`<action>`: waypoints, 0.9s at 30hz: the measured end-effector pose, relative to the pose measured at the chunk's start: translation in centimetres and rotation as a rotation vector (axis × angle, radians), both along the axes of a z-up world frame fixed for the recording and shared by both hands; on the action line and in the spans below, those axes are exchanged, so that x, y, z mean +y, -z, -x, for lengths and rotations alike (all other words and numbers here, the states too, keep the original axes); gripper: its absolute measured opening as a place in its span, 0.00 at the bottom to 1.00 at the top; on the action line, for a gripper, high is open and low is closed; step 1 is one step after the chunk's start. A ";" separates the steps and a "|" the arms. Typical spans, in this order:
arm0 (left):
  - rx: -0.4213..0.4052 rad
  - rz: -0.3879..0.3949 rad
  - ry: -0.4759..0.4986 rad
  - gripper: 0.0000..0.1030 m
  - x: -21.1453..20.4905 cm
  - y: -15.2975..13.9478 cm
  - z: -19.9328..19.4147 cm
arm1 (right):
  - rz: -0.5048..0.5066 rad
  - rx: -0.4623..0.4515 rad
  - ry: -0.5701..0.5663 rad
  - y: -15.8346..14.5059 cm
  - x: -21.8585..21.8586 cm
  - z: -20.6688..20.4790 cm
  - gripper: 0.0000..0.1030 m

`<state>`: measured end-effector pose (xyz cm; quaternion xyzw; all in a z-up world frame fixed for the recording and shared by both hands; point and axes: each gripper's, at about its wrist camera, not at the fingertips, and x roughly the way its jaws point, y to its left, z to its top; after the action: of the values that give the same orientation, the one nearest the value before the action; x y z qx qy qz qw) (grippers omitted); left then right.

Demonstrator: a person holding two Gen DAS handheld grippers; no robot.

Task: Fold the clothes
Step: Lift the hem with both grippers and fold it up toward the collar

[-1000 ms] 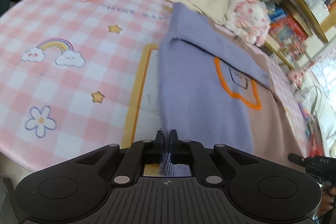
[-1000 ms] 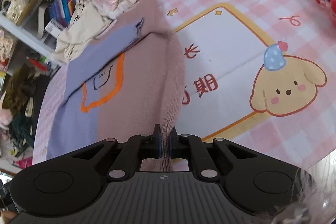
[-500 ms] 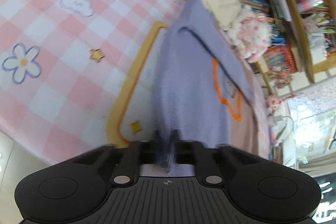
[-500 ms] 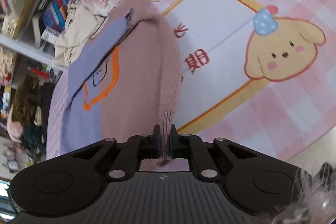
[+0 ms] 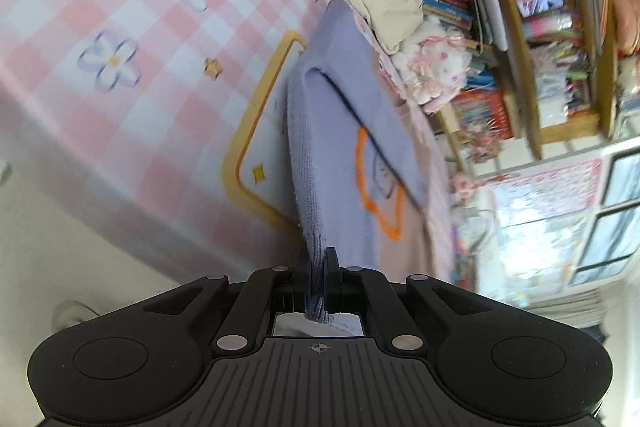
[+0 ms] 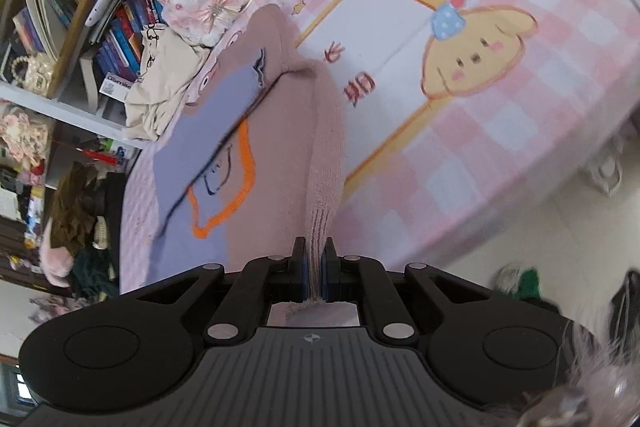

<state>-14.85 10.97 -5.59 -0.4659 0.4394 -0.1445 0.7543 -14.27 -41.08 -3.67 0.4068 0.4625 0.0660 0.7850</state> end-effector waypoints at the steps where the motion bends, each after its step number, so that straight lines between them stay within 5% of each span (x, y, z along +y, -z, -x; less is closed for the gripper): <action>1: -0.003 0.011 0.003 0.03 0.1 0.0 0.3 | -0.013 0.002 0.003 -0.2 0.1 0.5 0.07; 6: -0.061 0.072 -0.015 0.03 0.8 -1.1 1.1 | -0.100 -0.026 0.043 -1.7 0.1 2.0 0.07; 14: -0.260 0.208 -0.104 0.03 2.8 -5.4 -3.9 | -0.275 -0.240 0.108 -7.0 -0.8 -1.9 0.07; 18: -0.321 0.172 -0.100 0.03 2.6 -7.8 -8.5 | -0.285 -0.266 0.113 -8.2 -0.7 -6.1 0.07; 23: -0.292 0.148 -0.155 0.03 2.1 -8.1 -13.8 | -0.302 -0.278 0.123 -8.5 -0.7 -11.5 0.07; 27: -0.265 0.025 -0.202 0.04 1.0 -8.3 -17.1 | -0.313 -0.264 0.116 -7.3 -0.9 -16.1 0.07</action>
<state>2.28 11.97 2.73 -0.4938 0.2853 -0.1336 0.8105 1.86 -41.97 3.65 0.5373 0.3157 0.1443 0.7686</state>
